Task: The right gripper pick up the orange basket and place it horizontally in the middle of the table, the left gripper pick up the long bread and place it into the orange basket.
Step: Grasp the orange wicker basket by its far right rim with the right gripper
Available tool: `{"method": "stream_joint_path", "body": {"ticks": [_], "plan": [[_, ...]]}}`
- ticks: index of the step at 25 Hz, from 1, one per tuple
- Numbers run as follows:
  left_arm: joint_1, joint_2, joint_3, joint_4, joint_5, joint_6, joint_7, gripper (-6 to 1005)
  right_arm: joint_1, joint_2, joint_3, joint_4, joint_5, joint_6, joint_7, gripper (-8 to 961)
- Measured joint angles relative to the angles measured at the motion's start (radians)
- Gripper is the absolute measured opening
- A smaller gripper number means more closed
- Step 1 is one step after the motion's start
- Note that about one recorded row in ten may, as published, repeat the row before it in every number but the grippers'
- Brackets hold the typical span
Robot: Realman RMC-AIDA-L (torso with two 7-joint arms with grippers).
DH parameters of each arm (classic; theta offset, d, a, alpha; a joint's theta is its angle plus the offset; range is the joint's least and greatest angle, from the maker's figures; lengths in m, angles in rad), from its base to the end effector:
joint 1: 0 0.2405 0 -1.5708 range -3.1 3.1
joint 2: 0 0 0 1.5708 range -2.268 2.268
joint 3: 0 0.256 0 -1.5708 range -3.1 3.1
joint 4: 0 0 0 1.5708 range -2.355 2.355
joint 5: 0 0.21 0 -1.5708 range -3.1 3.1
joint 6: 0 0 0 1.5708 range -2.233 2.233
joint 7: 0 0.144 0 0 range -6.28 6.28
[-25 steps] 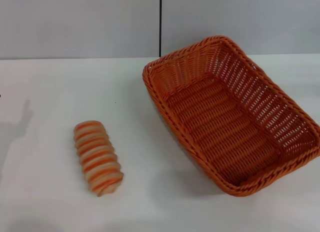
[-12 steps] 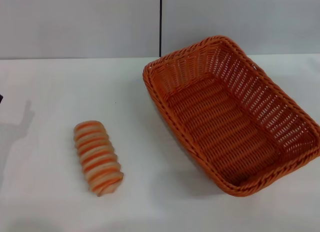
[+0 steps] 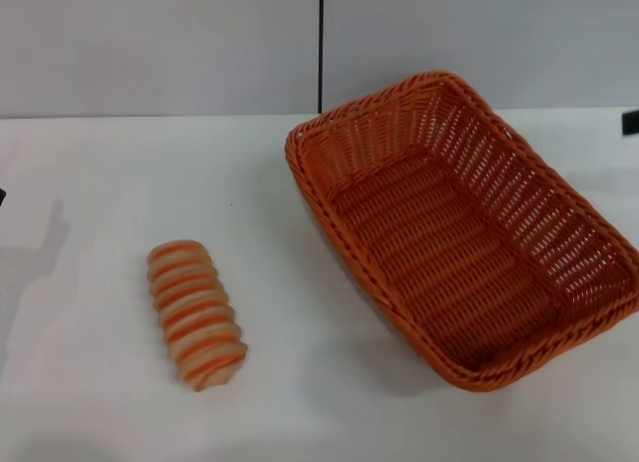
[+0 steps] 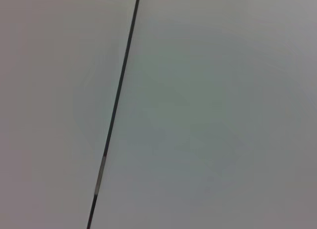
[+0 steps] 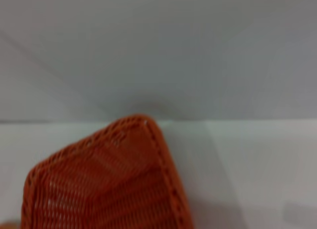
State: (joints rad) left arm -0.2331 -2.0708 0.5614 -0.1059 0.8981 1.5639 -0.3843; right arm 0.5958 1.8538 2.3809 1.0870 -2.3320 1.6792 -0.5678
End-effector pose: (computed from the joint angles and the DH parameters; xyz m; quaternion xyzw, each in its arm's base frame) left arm -0.3740 0.2234 0.0097 -0.6237 -0.2851 -0.3779 0.6220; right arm 0.2585 0.3710 0.1385 -0.8031 0.5615 0.0554 0.1916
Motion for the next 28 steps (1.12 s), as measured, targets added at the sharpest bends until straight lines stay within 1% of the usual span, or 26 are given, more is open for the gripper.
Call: {"method": "stream_joint_path", "body": {"ticks": [1, 2, 3, 6, 7, 9, 10, 11, 12, 15, 16, 20, 21, 22, 24, 28], "plan": [[0.001, 0.0, 0.001, 0.0, 0.0, -0.002, -0.01, 810, 0.023, -0.005, -0.002, -0.024, -0.02, 0.016, 0.003, 581], [0.001, 0.0, 0.001, 0.0, 0.0, -0.002, -0.01, 810, 0.07, -0.012, -0.005, -0.084, -0.058, 0.043, 0.003, 579], [0.003, 0.0, 0.005, 0.0, 0.001, -0.005, -0.026, 810, 0.07, -0.012, -0.005, -0.084, -0.058, 0.043, 0.003, 578], [0.008, 0.0, 0.01, 0.0, 0.001, -0.006, -0.032, 809, 0.128, -0.016, -0.013, -0.175, -0.099, 0.056, -0.023, 573], [0.008, 0.0, 0.01, 0.0, 0.001, -0.006, -0.032, 809, 0.152, -0.016, -0.033, -0.226, -0.106, 0.034, -0.039, 571], [0.02, -0.001, 0.012, -0.002, 0.001, -0.003, -0.033, 809, 0.159, -0.016, -0.053, -0.249, -0.107, 0.013, -0.042, 568], [0.027, -0.001, 0.012, -0.007, 0.001, 0.0, -0.033, 809, 0.167, -0.016, -0.096, -0.281, -0.107, -0.032, -0.044, 567], [0.027, -0.001, 0.012, -0.007, 0.001, 0.0, -0.033, 809, 0.167, -0.016, -0.096, -0.281, -0.107, -0.032, -0.044, 565], [0.027, -0.001, 0.012, -0.007, 0.001, 0.0, -0.033, 809, 0.17, -0.014, -0.138, -0.301, -0.107, -0.076, -0.049, 563], [0.042, -0.001, 0.012, -0.01, 0.001, 0.01, -0.033, 809, 0.176, -0.009, -0.161, -0.323, -0.105, -0.112, -0.061, 559], [0.042, -0.001, 0.012, -0.01, 0.001, 0.01, -0.033, 809, 0.179, -0.005, -0.168, -0.335, -0.103, -0.129, -0.071, 557], [0.054, 0.0, 0.013, -0.011, 0.002, 0.029, -0.033, 809, 0.182, 0.023, -0.165, -0.354, -0.093, -0.204, -0.145, 551], [0.054, 0.0, 0.013, -0.011, 0.002, 0.029, -0.033, 808, 0.182, 0.023, -0.165, -0.354, -0.093, -0.204, -0.145, 549], [0.054, 0.0, 0.013, -0.011, 0.002, 0.029, -0.033, 808, 0.178, 0.03, -0.165, -0.356, -0.076, -0.231, -0.169, 547], [0.054, 0.001, 0.014, -0.011, 0.002, 0.03, -0.033, 808, 0.175, 0.031, -0.167, -0.359, -0.064, -0.245, -0.179, 544], [0.052, 0.002, 0.014, -0.01, 0.002, 0.03, -0.033, 808, 0.177, 0.033, -0.169, -0.41, -0.024, -0.292, -0.221, 538]]}}
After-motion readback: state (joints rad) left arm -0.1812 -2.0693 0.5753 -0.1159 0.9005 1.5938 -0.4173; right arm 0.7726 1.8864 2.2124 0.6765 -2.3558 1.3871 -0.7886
